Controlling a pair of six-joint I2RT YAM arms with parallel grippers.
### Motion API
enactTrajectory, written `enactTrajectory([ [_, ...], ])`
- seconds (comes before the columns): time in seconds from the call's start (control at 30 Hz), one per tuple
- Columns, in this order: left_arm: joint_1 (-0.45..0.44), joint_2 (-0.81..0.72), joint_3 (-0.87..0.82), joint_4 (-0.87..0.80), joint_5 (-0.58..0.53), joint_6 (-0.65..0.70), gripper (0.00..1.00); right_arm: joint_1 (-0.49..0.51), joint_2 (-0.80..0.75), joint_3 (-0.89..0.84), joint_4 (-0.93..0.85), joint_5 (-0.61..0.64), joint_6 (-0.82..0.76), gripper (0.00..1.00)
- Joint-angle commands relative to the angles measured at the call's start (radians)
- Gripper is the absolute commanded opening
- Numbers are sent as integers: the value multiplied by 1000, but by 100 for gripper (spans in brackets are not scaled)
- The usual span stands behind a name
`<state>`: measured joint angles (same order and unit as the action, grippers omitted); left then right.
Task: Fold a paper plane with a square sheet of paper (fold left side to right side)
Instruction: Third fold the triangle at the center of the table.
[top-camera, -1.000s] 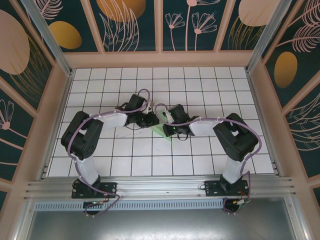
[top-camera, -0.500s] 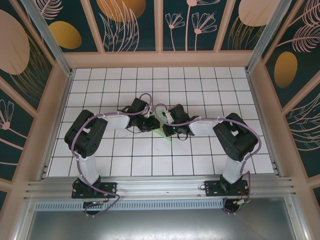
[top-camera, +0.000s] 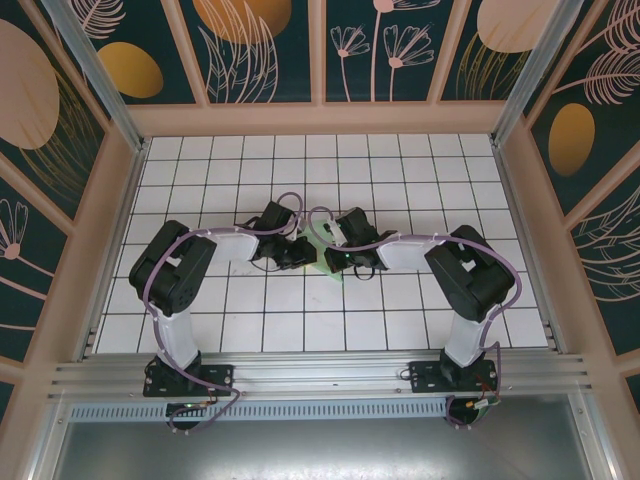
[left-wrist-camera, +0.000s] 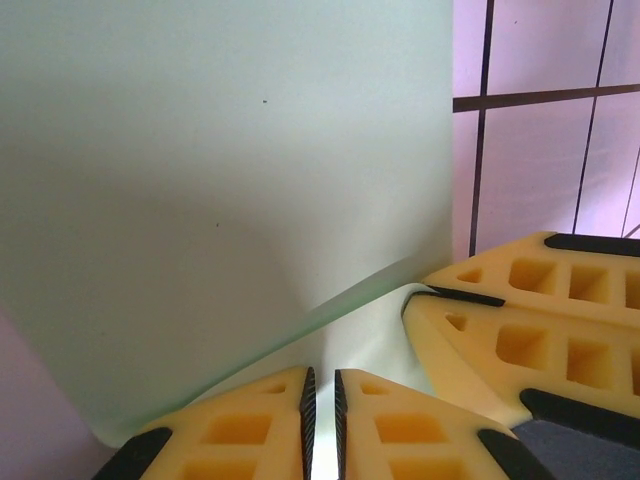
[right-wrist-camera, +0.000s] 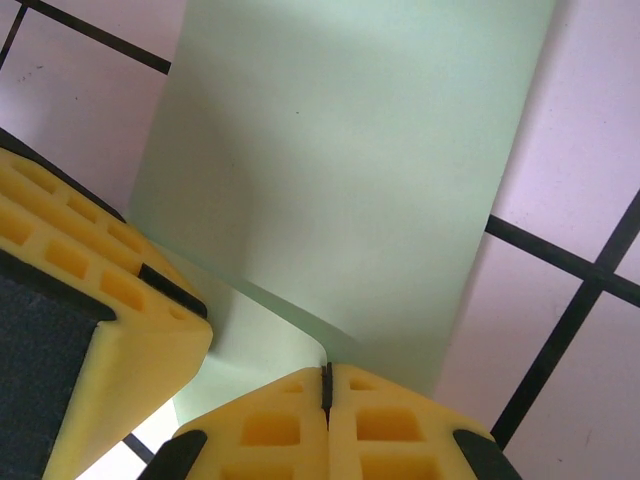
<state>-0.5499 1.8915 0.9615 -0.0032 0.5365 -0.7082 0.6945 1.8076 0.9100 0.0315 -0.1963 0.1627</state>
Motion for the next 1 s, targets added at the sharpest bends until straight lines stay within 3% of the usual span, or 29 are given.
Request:
enactTrajectory([
  [0.0,-5,14,-24,-42,-42,9,16,8,42,11,-63,0,-9,0],
  [0.2,-5,30,-26,-62,-70,16,15,-2,21,58,-77,-5,6,0],
  [0.4,-5,52,-33,-71,-92,18,15,-33,-44,109,-128,29,19,30],
  [0.57,-5,60,-32,-62,-95,12,14,-46,-105,113,-195,46,24,43],
  [0.67,-4,61,-31,-63,-95,13,14,-47,-158,99,-225,-40,23,39],
  [0.87,-5,58,-23,-69,-100,15,14,-44,-162,43,-237,-400,144,20],
  [0.97,-5,58,-23,-67,-101,13,14,-44,-117,30,-228,-435,193,15],
])
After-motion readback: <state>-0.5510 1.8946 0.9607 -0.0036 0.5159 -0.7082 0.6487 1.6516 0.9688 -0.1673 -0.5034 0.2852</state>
